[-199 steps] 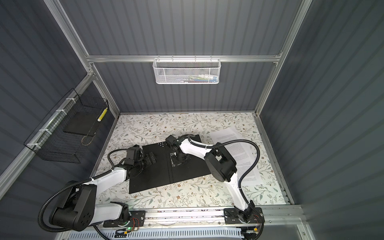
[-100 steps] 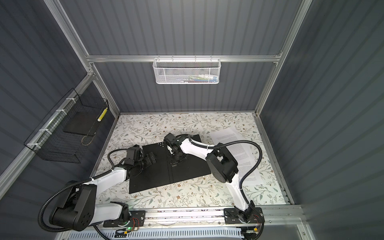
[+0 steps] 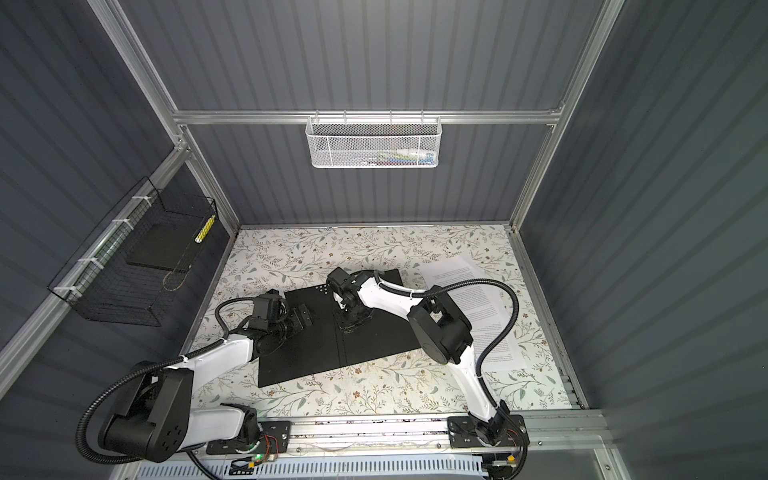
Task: Put the files into the folder
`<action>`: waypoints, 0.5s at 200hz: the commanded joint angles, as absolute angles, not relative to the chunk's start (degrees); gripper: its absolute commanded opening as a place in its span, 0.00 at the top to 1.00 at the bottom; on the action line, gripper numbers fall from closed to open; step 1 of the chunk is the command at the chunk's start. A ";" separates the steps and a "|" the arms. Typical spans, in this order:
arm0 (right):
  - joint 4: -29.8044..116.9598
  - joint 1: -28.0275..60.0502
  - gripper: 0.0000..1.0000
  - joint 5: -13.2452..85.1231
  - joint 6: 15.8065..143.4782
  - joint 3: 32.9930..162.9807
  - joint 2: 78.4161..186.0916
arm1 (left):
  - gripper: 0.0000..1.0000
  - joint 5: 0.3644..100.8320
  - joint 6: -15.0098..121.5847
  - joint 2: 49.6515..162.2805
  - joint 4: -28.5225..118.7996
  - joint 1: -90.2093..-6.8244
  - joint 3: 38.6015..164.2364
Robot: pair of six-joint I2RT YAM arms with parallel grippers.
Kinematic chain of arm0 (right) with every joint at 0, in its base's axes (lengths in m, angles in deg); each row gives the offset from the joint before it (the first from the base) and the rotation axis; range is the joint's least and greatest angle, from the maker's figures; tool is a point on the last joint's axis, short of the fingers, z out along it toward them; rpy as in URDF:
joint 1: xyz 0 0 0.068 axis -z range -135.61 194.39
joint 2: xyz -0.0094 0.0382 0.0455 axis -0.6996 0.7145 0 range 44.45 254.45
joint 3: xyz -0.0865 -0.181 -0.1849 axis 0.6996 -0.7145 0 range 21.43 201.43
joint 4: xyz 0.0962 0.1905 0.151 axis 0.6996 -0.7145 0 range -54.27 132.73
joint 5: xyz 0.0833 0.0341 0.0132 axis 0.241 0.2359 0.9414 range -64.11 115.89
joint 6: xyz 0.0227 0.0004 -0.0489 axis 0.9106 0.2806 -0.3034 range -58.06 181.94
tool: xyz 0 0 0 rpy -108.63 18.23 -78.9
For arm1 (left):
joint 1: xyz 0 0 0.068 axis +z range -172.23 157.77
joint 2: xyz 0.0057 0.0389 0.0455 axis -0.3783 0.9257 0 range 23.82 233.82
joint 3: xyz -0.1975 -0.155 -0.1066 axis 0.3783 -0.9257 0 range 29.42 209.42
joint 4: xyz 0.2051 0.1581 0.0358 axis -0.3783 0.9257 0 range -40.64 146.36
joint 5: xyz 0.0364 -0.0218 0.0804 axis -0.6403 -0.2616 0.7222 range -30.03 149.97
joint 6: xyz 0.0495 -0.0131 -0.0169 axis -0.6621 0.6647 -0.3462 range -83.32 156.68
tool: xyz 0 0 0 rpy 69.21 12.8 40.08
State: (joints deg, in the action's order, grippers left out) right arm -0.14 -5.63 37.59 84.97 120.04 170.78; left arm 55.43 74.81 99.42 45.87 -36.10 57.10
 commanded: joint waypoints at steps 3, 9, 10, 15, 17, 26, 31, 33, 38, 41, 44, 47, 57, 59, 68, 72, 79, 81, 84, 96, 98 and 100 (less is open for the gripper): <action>-1.52 -5.65 0.86 36.61 84.76 121.85 173.09 | 0.00 55.66 75.20 101.56 57.71 -35.55 54.14; -1.61 -5.62 0.86 36.61 84.71 121.89 173.23 | 0.00 55.66 75.13 101.52 57.70 -35.57 54.20; -1.59 -5.62 0.86 36.57 84.71 121.89 173.27 | 0.00 55.66 75.11 101.52 57.66 -35.49 54.16; -1.73 -5.62 0.86 36.40 84.70 121.89 173.27 | 0.00 55.66 75.17 101.52 57.68 -35.51 54.11; -1.70 -5.57 0.86 36.36 84.70 121.89 173.25 | 0.00 55.66 75.24 101.52 57.70 -35.52 54.07; -1.67 -5.48 0.86 36.04 84.65 121.83 173.23 | 0.00 55.66 75.18 101.57 57.71 -35.50 54.10; -1.74 -5.44 0.86 35.92 84.62 121.78 173.21 | 0.00 55.66 75.23 101.52 57.66 -35.50 54.04; -1.81 -5.44 0.86 35.84 84.57 121.73 173.15 | 0.00 55.66 75.23 101.52 57.70 -35.50 54.10; -1.79 -5.35 0.87 35.71 84.49 121.72 173.13 | 0.00 55.67 75.14 101.55 57.69 -35.50 54.17; -1.79 -5.28 0.87 35.57 84.48 121.72 173.05 | 0.00 55.66 75.15 101.52 57.71 -35.50 54.13; -1.85 -5.27 0.87 35.57 84.45 121.72 173.10 | 0.00 55.66 75.17 101.50 57.65 -35.50 54.15; -1.95 -5.26 0.87 35.56 84.31 121.74 173.05 | 0.00 55.71 75.18 101.53 57.68 -35.50 54.14; -1.92 -5.18 0.88 35.46 84.31 121.72 173.13 | 0.00 55.65 75.10 101.51 57.69 -35.50 54.25; -1.90 -5.13 0.88 35.44 84.34 121.72 173.17 | 0.00 55.68 75.11 101.52 57.68 -35.50 54.22; -2.09 -5.12 0.89 35.38 84.27 121.80 173.40 | 0.00 55.66 75.12 101.58 57.71 -35.50 54.20; -2.17 -5.10 0.89 35.37 84.27 121.80 173.51 | 0.00 55.66 75.19 101.58 57.71 -35.50 54.20; -2.23 -5.09 0.91 35.40 84.33 121.74 173.56 | 0.00 55.66 75.16 101.60 57.71 -35.50 54.20; -2.22 -4.98 0.92 35.45 84.35 121.66 173.56 | 0.00 55.66 75.11 101.56 57.64 -35.50 54.20; -2.16 -5.00 0.92 35.52 84.35 121.53 173.56 | 0.00 55.66 75.14 101.53 57.70 -35.50 54.16; -1.45 -4.62 0.93 36.21 84.69 120.71 173.14 | 0.00 55.73 75.16 101.61 57.70 -35.50 54.20; -1.32 -4.57 0.93 36.33 84.70 120.50 173.09 | 0.00 55.68 75.17 101.61 57.71 -35.50 54.20; -1.09 -4.50 0.94 36.52 84.77 120.31 172.94 | 0.00 55.67 75.18 101.61 57.69 -35.50 54.20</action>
State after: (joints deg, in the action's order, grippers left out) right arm -0.60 -5.36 37.28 84.73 121.18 172.00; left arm 55.43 74.81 99.44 45.87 -36.10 57.10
